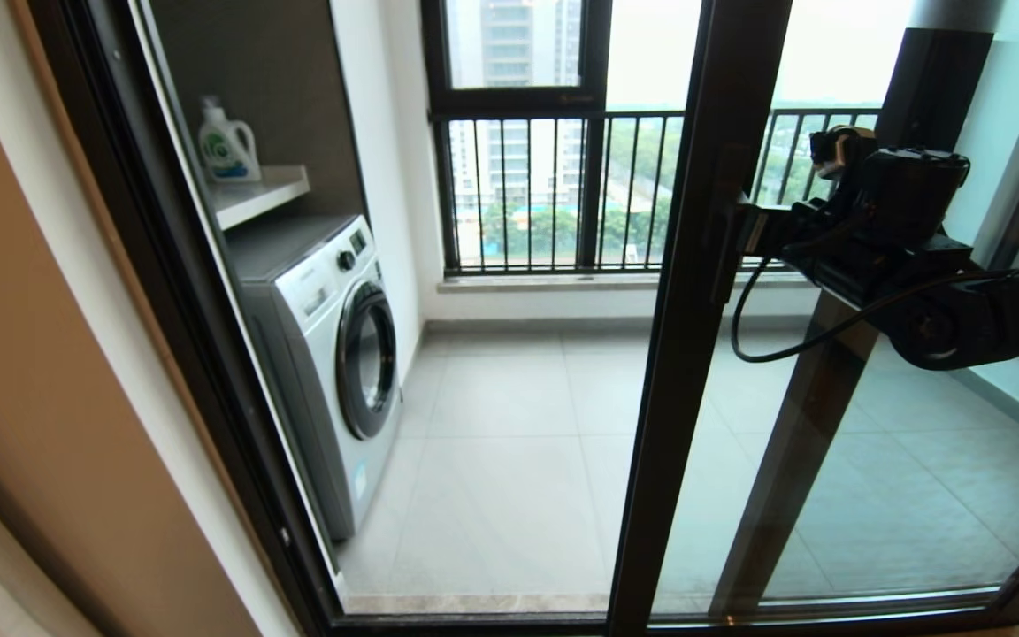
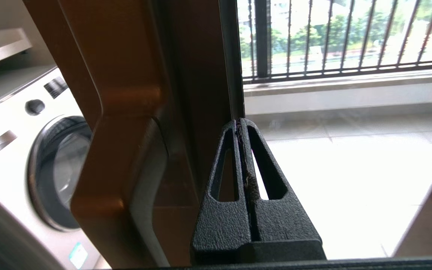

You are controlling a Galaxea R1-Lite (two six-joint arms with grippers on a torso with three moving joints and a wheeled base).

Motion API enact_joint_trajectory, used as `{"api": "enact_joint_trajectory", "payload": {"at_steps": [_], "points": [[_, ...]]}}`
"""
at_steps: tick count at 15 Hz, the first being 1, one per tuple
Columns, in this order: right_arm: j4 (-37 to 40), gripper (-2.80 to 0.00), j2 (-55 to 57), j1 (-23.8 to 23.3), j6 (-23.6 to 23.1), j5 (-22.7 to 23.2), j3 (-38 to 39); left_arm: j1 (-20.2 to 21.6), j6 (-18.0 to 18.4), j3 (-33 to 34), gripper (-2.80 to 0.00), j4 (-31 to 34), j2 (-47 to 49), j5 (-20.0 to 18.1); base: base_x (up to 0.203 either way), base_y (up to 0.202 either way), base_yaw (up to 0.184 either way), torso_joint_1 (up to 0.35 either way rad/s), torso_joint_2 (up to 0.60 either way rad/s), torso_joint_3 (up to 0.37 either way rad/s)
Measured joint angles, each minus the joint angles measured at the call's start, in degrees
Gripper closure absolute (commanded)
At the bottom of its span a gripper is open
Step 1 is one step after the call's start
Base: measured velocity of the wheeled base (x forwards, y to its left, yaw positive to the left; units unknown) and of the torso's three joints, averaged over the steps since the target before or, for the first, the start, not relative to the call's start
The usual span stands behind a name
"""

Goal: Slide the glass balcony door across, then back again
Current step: Close the slid door

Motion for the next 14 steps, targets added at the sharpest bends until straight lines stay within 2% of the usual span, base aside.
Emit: {"api": "enact_joint_trajectory", "payload": {"at_steps": [4,9,12,14], "points": [[0.2,0.0,1.4,2.3,0.0,-2.5,-1.0,0.0,0.0,0.0,0.0,0.0,0.0,0.0,0.0,0.0,0.0,0.0,0.0,0.0],[0.1,0.0,2.8,5.4,0.0,-3.4,-2.0,0.0,0.1,0.0,0.0,0.0,0.0,0.0,0.0,0.0,0.0,0.0,0.0,0.0],[0.3,0.0,4.2,8.5,0.0,-6.7,-4.4,0.0,0.0,0.0,0.0,0.0,0.0,0.0,0.0,0.0,0.0,0.0,0.0,0.0],[0.3,0.0,5.0,10.1,0.0,-7.1,-5.2,0.0,0.0,0.0,0.0,0.0,0.0,0.0,0.0,0.0,0.0,0.0,0.0,0.0]]}}
